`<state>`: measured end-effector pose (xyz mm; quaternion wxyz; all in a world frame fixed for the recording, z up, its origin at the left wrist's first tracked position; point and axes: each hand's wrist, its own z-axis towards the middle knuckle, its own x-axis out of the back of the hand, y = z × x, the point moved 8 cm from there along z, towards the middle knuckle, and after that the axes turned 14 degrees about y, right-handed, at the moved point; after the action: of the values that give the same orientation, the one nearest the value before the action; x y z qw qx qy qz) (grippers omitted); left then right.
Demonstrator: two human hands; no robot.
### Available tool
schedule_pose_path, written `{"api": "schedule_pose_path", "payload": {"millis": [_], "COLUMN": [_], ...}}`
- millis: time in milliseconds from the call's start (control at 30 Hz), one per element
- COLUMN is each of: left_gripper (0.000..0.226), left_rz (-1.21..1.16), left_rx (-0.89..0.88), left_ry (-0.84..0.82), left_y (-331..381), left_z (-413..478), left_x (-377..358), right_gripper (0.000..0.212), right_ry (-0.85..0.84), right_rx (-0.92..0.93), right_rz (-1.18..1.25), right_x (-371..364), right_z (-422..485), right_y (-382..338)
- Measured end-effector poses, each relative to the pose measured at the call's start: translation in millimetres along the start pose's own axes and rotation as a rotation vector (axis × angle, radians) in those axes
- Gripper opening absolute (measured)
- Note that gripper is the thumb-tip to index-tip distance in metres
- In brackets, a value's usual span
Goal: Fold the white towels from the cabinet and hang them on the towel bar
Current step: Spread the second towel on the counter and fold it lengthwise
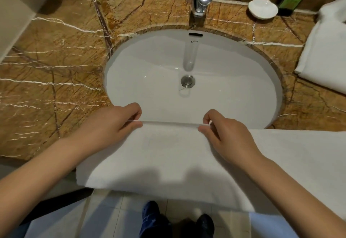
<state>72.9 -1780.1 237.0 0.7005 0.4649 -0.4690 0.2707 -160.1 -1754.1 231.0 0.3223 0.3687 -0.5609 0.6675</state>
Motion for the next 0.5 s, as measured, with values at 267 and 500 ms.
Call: {"api": "schedule_pose_path", "payload": {"millis": [267, 500], "left_gripper": [0.045, 0.043], "left_rz": [0.177, 0.12], "left_rx": [-0.072, -0.093], "left_ry": [0.084, 0.17], "left_y": [-10.7, -12.0], "left_z": [-7.5, -14.5], "left_x": [2.1, -1.6], "right_gripper": [0.028, 0.019], "right_ry": [-0.084, 0.012], "right_rx": [-0.146, -0.141], "right_rz": [-0.081, 0.101], "right_x": [-10.0, -3.7], "right_z": [-7.7, -4.7], "right_y": [27.3, 22.7]}}
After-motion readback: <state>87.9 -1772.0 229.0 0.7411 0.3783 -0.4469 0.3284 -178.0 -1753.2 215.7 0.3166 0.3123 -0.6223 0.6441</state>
